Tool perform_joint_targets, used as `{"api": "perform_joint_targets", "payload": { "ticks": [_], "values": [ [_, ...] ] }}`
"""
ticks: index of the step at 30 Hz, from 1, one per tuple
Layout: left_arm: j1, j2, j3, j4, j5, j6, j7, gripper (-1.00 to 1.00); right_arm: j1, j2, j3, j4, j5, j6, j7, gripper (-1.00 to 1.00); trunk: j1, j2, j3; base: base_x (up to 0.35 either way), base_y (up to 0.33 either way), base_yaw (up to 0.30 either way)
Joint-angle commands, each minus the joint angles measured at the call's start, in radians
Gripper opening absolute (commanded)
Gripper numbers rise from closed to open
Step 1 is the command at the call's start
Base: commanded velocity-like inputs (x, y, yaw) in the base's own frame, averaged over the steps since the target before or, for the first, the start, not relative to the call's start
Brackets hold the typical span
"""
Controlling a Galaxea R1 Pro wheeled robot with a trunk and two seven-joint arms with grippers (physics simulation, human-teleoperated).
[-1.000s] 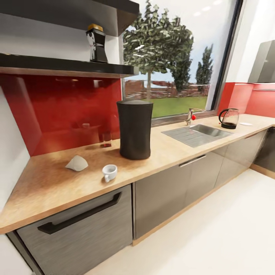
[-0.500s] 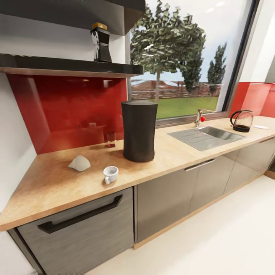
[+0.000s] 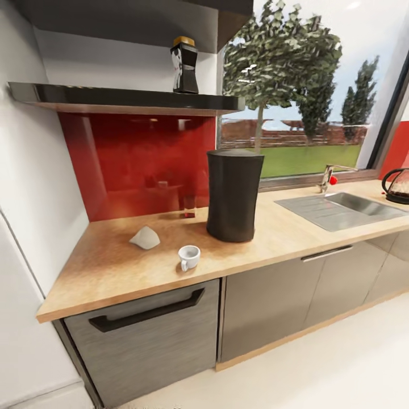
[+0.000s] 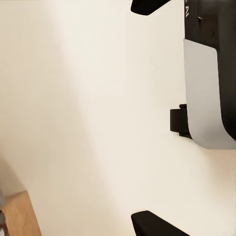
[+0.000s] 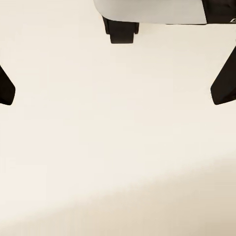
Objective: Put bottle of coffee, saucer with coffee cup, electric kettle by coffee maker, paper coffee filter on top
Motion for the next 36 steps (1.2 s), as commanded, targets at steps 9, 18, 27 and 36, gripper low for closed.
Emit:
{"api": "perform_joint_targets", "payload": {
  "ticks": [9,18,27,36],
  "values": [
    [0.0,0.0,0.0,-0.001,0.0,-0.001,0.001,1.0,-0.001,0.0,0.0,0.001,0.002,-0.001,0.001,1.0,0.0,0.0,-0.001,0.045,-0.104,0.199],
    [0.0,0.0,-0.002,-0.001,0.0,-0.001,0.001,1.0,-0.001,-0.003,0.0,0.004,0.002,0.001,0.004,1.0,0.0,0.0,-0.001,0.112,-0.257,0.026],
    [0.0,0.0,-0.002,-0.001,-0.001,-0.001,0.001,1.0,-0.001,-0.004,0.001,0.016,0.002,0.002,0.006,1.0,0.0,0.0,-0.001,0.035,-0.294,0.001],
    [0.0,0.0,-0.002,-0.001,0.0,-0.001,0.001,1.0,-0.001,-0.003,0.0,0.019,0.001,0.0,0.006,1.0,0.0,0.0,-0.001,0.002,-0.302,0.005]
  ]
}}
